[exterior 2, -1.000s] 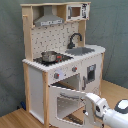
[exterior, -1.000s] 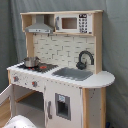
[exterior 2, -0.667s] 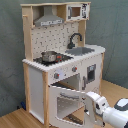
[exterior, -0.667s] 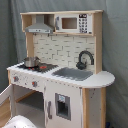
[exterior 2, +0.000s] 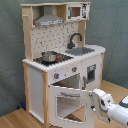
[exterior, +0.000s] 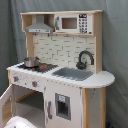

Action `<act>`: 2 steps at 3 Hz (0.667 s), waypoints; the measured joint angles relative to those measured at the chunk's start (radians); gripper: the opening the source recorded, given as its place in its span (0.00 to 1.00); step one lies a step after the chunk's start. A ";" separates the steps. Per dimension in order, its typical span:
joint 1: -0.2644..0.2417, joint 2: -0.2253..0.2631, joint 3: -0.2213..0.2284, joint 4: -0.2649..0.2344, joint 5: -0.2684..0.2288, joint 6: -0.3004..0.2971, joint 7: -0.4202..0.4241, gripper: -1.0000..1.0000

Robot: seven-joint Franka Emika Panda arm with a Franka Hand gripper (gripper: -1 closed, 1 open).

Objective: Play with the kitchen

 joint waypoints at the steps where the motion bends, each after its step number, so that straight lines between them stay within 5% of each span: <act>1: 0.043 0.000 0.040 -0.056 0.052 -0.039 0.000 1.00; 2: -0.052 0.000 0.061 -0.066 0.062 -0.002 -0.001 1.00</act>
